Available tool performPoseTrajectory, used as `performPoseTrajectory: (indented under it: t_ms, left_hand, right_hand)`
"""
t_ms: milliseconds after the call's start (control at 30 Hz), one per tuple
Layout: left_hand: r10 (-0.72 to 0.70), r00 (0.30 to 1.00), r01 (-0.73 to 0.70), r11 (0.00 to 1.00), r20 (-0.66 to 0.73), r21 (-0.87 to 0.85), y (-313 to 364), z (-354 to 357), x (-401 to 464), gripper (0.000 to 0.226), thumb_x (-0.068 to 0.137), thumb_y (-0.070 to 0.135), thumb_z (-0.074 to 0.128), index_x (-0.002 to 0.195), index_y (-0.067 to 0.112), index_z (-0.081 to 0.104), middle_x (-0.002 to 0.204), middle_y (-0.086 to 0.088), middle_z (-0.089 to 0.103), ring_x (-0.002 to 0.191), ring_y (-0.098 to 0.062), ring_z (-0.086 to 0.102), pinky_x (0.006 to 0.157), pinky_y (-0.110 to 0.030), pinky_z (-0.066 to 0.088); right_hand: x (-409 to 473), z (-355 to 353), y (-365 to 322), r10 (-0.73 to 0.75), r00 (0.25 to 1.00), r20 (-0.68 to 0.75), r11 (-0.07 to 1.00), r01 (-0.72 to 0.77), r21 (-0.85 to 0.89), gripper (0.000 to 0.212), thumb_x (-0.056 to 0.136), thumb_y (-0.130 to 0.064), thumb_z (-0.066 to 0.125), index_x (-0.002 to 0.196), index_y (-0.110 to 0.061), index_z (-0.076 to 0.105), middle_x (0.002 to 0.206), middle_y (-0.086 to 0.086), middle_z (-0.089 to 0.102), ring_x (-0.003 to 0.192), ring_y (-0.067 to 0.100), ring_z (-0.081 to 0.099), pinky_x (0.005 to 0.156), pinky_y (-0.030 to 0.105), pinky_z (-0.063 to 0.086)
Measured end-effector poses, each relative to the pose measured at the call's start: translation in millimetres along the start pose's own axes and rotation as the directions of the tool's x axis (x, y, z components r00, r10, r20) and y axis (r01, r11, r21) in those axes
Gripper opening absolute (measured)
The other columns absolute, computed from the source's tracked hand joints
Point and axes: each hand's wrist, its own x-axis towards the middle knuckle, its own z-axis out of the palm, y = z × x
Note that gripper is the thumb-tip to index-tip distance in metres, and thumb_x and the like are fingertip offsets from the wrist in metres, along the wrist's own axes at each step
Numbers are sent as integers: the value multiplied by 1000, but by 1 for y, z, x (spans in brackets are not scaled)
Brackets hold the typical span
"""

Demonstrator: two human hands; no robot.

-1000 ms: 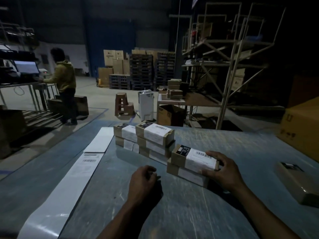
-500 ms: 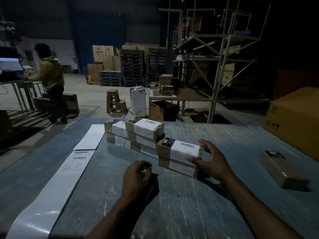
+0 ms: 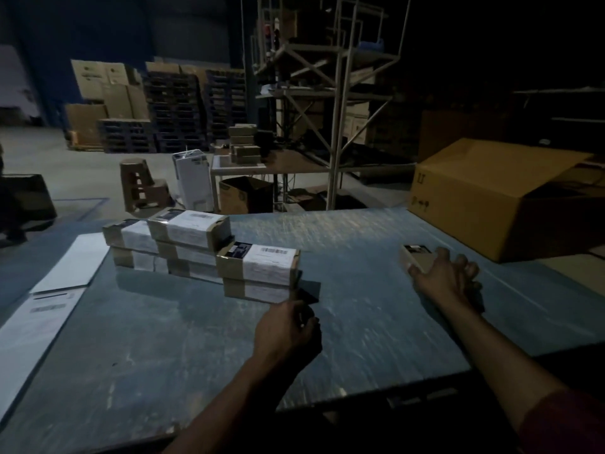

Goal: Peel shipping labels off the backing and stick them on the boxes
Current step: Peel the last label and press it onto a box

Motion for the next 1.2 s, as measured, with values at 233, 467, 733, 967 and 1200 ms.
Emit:
performPoseTrajectory:
  t_ms: [233,467,733,967,1200]
  left_hand:
    - [-50,999,52,989,19,-141,1,-7,-8,22,85,24,69,65,14,67,57,7,69,48,-4,66,48,-31,54]
    - [-110,993,117,931,41,-347,0,-13,-12,10,88,19,76,79,17,73,72,-2,69,71,-20,67,69,-34,53]
    - [-206,948,75,886,-242,-458,-41,-65,-25,14,91,25,79,78,27,77,68,-1,75,63,-21,73,57,-34,58]
    - [-282,882,191,947,-379,-260,-117,-159,-69,16,89,23,81,76,30,75,71,8,75,65,-15,72,62,-29,55]
    - [-374,865,458,860,-335,223,-194,-239,-94,41,87,44,80,120,20,75,121,-8,74,111,-30,69,90,-39,51]
  right_hand:
    - [5,-5,10,64,992,107,987,-79,143,67,91,-43,75,141,-6,48,134,25,60,118,43,60,89,45,51]
    - [-55,-22,12,-88,996,-18,931,89,355,67,82,-49,82,136,-18,57,131,11,68,112,35,65,86,38,53]
    - [-141,-45,-50,-535,845,22,690,422,588,74,69,-62,87,135,-38,61,125,-12,66,109,6,65,85,27,59]
    - [-192,0,-137,-756,627,188,603,556,573,76,72,-61,88,138,-31,65,135,-12,65,118,7,62,92,25,55]
    - [-224,42,-209,-831,459,314,554,630,544,71,75,-56,88,135,-24,69,137,-4,68,115,6,61,89,20,45]
